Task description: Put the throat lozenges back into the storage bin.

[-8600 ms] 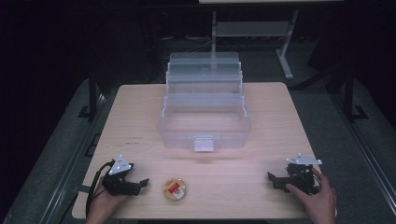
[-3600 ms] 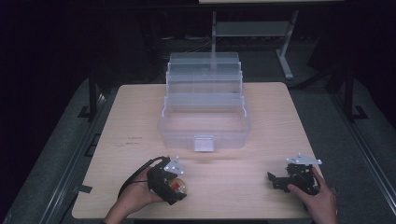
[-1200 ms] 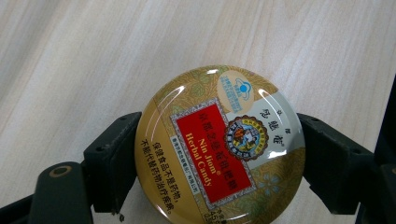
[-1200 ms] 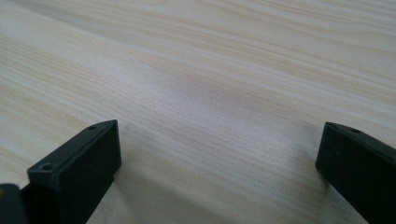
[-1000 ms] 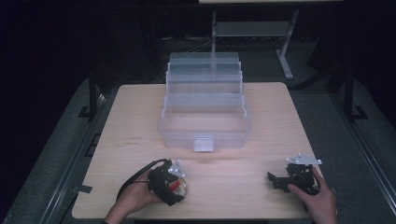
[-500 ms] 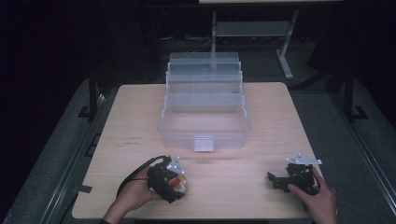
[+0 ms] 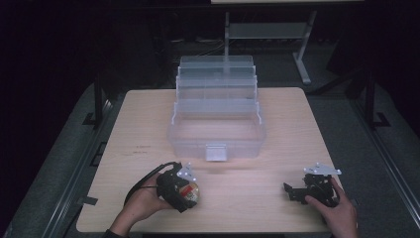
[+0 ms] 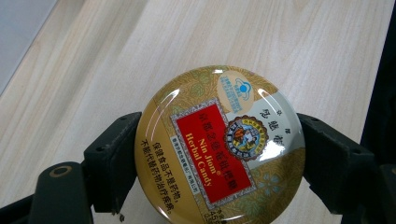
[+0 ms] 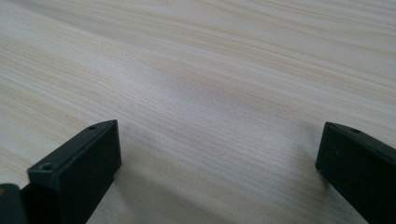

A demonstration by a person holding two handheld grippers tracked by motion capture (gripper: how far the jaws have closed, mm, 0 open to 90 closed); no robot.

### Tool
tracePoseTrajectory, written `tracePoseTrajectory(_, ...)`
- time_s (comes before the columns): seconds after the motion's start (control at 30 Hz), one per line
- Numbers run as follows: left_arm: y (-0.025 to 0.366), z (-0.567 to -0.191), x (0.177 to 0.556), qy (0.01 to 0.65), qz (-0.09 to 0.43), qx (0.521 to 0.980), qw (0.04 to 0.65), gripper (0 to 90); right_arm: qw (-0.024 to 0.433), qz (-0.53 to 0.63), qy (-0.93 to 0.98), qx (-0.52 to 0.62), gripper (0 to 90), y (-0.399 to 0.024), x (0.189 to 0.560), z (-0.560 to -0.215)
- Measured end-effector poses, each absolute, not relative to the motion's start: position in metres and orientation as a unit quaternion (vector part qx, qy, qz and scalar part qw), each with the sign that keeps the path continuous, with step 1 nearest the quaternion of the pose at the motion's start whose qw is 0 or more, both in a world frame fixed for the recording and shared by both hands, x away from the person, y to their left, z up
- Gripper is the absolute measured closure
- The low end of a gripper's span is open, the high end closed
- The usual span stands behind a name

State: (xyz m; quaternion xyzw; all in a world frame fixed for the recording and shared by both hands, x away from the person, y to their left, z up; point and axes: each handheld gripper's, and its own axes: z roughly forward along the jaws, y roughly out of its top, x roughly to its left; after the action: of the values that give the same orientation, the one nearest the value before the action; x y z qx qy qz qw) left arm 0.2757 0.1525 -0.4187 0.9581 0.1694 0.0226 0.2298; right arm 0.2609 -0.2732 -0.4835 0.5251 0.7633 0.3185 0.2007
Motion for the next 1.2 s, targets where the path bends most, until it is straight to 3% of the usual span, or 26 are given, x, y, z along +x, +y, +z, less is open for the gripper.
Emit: tracePoseTrajectory(1.2,0.15,-0.391,0.296,0.168,0.029,0.953,0.25,19.5,0.201,0.319,0.763,0.525,0.0,-0.273,0.261,-0.484)
